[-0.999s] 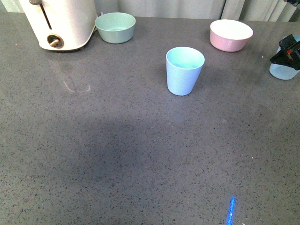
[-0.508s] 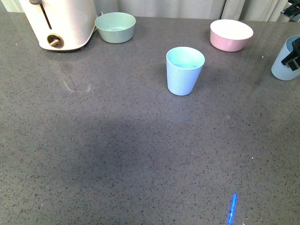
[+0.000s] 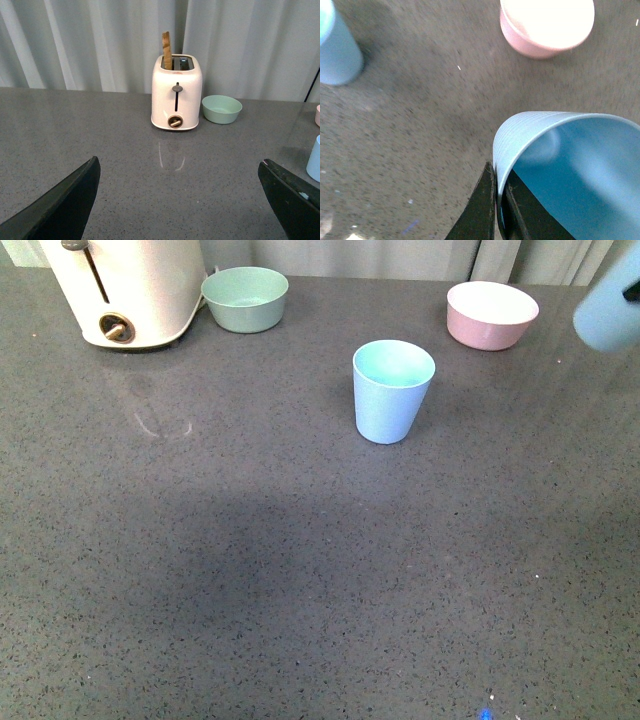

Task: Stack blue cups with both arms

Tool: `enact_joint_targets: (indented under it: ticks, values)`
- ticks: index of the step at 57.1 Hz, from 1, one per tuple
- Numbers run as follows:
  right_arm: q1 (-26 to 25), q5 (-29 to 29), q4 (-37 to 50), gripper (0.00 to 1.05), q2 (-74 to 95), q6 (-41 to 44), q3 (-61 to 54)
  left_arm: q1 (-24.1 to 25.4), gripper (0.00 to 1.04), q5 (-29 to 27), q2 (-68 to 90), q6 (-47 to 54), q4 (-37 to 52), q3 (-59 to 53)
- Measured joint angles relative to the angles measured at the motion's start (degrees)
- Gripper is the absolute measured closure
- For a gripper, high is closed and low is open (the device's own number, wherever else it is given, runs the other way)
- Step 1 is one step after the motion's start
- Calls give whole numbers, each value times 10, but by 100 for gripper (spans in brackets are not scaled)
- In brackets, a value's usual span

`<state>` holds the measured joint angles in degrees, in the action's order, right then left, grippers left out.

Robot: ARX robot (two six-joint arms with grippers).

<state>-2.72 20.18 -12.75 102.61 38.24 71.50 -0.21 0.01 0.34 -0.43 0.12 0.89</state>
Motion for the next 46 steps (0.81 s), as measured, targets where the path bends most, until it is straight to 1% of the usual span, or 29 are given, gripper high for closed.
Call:
enact_joint_targets:
  ticks: [5, 6, 13, 18, 25, 46]
  values:
    - [52, 5, -7, 103, -38, -14, -1, 0, 9, 0, 0, 0, 0, 0]
    - [70, 5, -10, 103, -44, -21, -1, 0, 9, 0, 0, 0, 0, 0]
    - [153, -5, -24, 103, -42, -41, -1, 0, 9, 0, 0, 0, 0, 0]
    - [187, -19, -28, 103, -31, -47, 1, 0, 9, 0, 0, 0, 0, 0]
    - [211, -33, -30, 103, -17, -55, 14, 0, 9, 0, 0, 0, 0, 0]
    - [235, -52, -31, 103, 17, -62, 23, 0, 9, 0, 0, 0, 0, 0]
